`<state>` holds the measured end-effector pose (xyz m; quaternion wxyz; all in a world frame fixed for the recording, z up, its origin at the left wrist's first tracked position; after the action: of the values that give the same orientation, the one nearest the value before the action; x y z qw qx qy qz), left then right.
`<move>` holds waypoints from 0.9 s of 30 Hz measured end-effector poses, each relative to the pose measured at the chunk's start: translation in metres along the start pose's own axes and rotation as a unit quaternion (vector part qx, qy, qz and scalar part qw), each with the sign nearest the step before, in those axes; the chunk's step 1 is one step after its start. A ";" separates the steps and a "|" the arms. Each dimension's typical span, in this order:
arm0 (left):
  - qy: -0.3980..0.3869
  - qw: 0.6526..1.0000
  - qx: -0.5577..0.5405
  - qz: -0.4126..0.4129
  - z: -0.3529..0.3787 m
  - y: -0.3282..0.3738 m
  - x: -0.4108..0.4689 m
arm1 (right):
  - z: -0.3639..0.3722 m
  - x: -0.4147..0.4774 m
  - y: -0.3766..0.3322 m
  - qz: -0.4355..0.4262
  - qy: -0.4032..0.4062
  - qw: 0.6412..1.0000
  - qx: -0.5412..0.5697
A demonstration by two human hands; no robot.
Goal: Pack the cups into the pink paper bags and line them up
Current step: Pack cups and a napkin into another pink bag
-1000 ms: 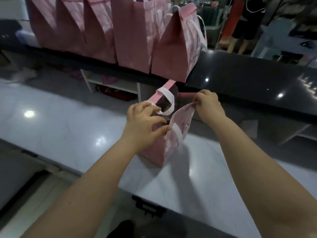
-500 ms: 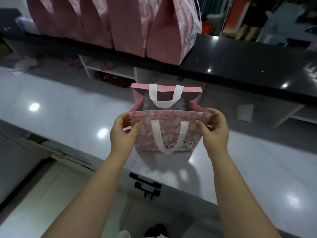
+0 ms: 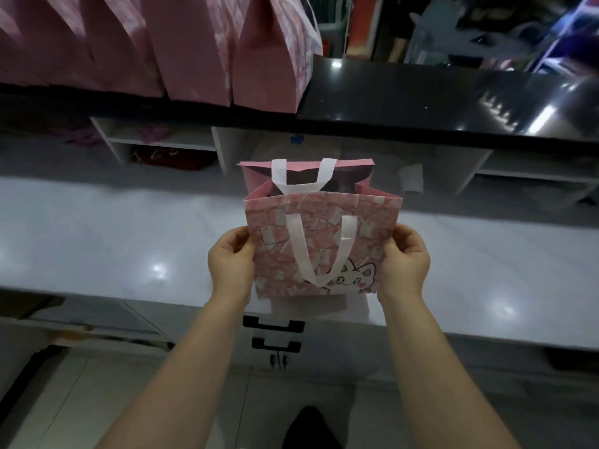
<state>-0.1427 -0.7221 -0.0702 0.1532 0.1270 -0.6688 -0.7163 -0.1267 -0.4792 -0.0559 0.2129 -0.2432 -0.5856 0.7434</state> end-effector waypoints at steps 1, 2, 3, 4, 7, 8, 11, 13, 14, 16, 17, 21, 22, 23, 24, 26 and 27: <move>-0.012 1.000 -0.012 -0.007 0.005 -0.001 -0.006 | -0.010 -0.007 -0.002 -0.009 0.015 1.000 -0.002; -0.022 0.999 -0.022 -0.011 0.009 -0.001 -0.012 | -0.022 -0.014 -0.004 -0.016 0.030 0.999 -0.004; -0.032 0.999 -0.031 -0.015 0.015 -0.001 -0.019 | -0.035 -0.020 -0.007 -0.021 0.043 0.999 -0.005; -0.044 0.998 -0.040 -0.018 0.020 -0.002 -0.026 | -0.048 -0.027 -0.010 -0.024 0.056 0.998 -0.004; -0.100 0.993 -0.063 -0.026 0.045 -0.001 -0.049 | -0.091 -0.045 -0.025 -0.035 0.086 0.996 0.004; -0.120 0.990 -0.068 -0.030 0.055 0.000 -0.058 | -0.105 -0.050 -0.032 -0.041 0.091 0.995 0.013; -0.174 0.980 -0.081 -0.042 0.089 0.007 -0.087 | -0.148 -0.064 -0.052 -0.064 0.117 0.990 0.038; -0.205 0.974 -0.087 -0.047 0.113 0.014 -0.105 | -0.177 -0.068 -0.064 -0.082 0.155 0.983 0.052; -0.220 0.970 -0.088 -0.048 0.125 0.017 -0.115 | -0.192 -0.069 -0.068 -0.088 0.174 0.979 0.061; -0.248 0.963 -0.090 -0.045 0.150 0.021 -0.135 | -0.222 -0.069 -0.075 -0.098 0.205 0.971 0.074; -0.259 0.961 -0.091 -0.047 0.163 0.022 -0.146 | -0.237 -0.068 -0.077 -0.102 0.219 0.967 0.080; -0.296 0.948 -0.088 -0.072 0.219 0.014 -0.201 | -0.308 -0.061 -0.083 -0.110 0.272 0.950 0.105; -0.308 0.944 -0.087 -0.077 0.235 0.011 -0.217 | -0.330 -0.059 -0.086 -0.106 0.282 0.947 0.108; -0.320 0.940 -0.086 -0.081 0.253 0.009 -0.234 | -0.353 -0.057 -0.090 -0.103 0.292 0.944 0.112; -0.330 0.936 -0.085 -0.085 0.272 0.007 -0.252 | -0.376 -0.054 -0.095 -0.104 0.302 0.940 0.116; -0.347 0.930 -0.083 -0.093 0.313 0.006 -0.290 | -0.424 -0.050 -0.108 -0.109 0.326 0.932 0.117; -0.356 0.926 -0.083 -0.095 0.334 0.007 -0.310 | -0.448 -0.049 -0.115 -0.114 0.339 0.927 0.114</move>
<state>0.0136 -0.2950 -0.0464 -0.1537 -0.0873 -0.6020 -0.7786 0.1893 -0.1395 -0.0260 0.5084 -0.3864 -0.4138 0.6488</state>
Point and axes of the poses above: each hand's wrist, its own x-axis towards the middle knuckle, its own z-axis out of the palm, y = z × x, the point moved 1 cm from there along x, towards the middle knuckle, and after that the axes turned 5 degrees about z, right-handed, at the moved point
